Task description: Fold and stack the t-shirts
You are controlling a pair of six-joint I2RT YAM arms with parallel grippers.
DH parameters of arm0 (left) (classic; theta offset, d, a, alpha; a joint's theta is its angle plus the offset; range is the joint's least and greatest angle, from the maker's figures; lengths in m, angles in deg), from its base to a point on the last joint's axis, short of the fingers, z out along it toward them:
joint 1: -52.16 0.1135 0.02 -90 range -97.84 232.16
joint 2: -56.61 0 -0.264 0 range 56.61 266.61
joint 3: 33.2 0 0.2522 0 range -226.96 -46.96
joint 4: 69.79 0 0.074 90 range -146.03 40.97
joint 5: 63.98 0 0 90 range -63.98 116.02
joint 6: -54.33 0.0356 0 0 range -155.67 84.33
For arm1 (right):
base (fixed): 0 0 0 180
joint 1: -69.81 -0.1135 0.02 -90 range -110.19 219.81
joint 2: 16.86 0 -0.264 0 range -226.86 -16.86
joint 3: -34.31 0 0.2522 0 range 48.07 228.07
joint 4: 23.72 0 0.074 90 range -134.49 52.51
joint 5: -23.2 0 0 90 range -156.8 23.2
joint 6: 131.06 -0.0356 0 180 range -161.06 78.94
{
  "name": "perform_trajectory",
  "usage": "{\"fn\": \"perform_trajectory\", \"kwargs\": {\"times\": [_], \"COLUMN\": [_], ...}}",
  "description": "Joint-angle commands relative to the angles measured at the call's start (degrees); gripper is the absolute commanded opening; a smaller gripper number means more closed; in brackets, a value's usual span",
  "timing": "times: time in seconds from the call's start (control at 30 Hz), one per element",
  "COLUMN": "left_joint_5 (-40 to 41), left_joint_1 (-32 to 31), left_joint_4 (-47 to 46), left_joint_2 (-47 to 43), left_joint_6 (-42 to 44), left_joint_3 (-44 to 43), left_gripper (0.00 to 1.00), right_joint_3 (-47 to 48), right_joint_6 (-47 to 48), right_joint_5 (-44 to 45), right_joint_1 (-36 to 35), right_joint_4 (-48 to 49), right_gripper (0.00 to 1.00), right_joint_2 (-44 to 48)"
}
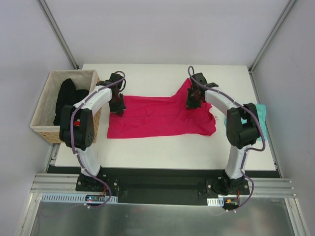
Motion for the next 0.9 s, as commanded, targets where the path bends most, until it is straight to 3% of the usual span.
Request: {"fn": "perform_trajectory", "kwargs": {"times": [0.0,0.1,0.2,0.3,0.4,0.77,0.87], "left_joint_5": [1.2,1.2,1.2,1.3,1.2,1.1,1.3], "left_joint_1": [-0.1,-0.1,-0.1,-0.2,-0.1,-0.1,-0.1], "left_joint_4": [1.5,1.6,1.6,1.5,1.5,1.7,1.6], "left_joint_2": [-0.2,-0.2,-0.2,-0.2,-0.1,-1.3,-2.2], "left_joint_6": [0.8,0.8,0.8,0.9,0.9,0.7,0.5], "left_joint_3": [-1.4,-1.4,-1.5,-1.8,-1.9,-1.4,-0.9], "left_gripper": [0.0,0.0,0.0,0.0,0.0,0.0,0.0], "right_joint_3": [6.9,10.6,12.3,12.5,12.5,14.0,10.3], "right_joint_6": [2.7,3.3,3.6,4.3,4.4,7.4,7.2], "right_joint_5": [-0.3,-0.7,-0.9,-1.5,-1.6,5.5,8.3], "right_joint_1": [0.1,0.1,0.1,0.2,0.3,1.4,1.4], "right_joint_4": [-3.4,-5.2,-6.2,-6.3,-6.5,-7.6,-6.3], "right_gripper": [0.01,0.05,0.28,0.38,0.43,0.45,0.44], "right_joint_2": [-3.5,-5.7,-7.9,-8.5,-8.4,-0.4,3.5]}}
